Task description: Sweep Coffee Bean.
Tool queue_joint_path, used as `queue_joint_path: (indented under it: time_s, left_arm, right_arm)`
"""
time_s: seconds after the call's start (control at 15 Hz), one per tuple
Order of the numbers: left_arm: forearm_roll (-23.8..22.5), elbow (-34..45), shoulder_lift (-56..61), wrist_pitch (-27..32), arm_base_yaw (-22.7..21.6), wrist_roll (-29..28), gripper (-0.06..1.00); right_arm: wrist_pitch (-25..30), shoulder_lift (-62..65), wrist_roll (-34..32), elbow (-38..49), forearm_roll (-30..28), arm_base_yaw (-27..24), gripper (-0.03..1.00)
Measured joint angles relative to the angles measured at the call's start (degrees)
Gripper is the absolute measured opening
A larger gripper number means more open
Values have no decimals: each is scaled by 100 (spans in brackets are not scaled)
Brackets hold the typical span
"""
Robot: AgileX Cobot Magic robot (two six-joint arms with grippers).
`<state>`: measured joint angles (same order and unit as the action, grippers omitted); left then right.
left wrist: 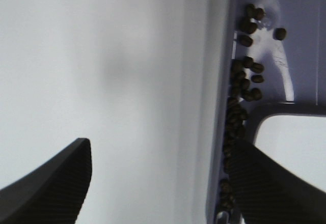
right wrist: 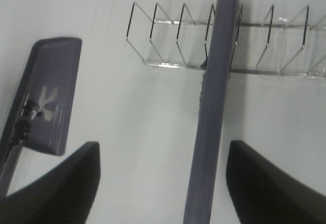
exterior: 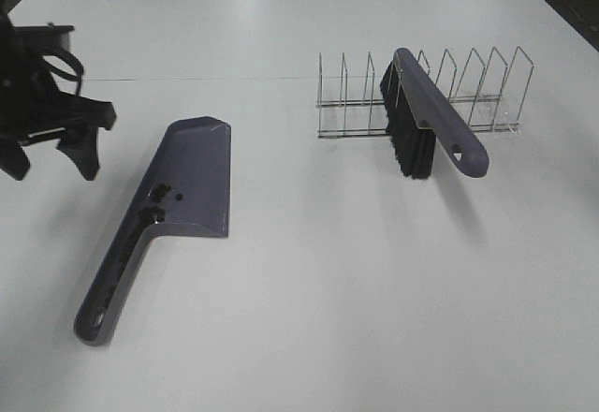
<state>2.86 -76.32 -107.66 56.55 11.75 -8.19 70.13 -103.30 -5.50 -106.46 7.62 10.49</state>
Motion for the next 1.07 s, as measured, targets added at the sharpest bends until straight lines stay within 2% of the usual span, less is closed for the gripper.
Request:
queue_joint_path:
  time_s: [0.07,0.13,0.33,0.53,0.67,0.93,1.07]
  left_arm:
    - [6,6,487,229,-464,258,67]
    - [74,109,831,321,-693,401,67]
    - [229,831,2097,418,-1123,693,66]
    - [258,1742,3713,550,-1157,917,65]
    - [264,2183,4572,590,-1157,940,65]
    - [264,2979,6629,1203,-1157,940,65]
    - [46,3317,7735,1324,-1157,928,65]
  right_arm:
    - [0,642,0,854,0,0,64]
    - [0,997,0,1266,0,0,64]
    - [0,2384,29,2722,0,0,64]
    - [0,3856,160,4102,-74,0,64]
    - [6,5025,160,4899,-332,0,64]
    - [17,6950,166,5718,-659,0,64]
    - [17,8039,166,6010,-865,0,64]
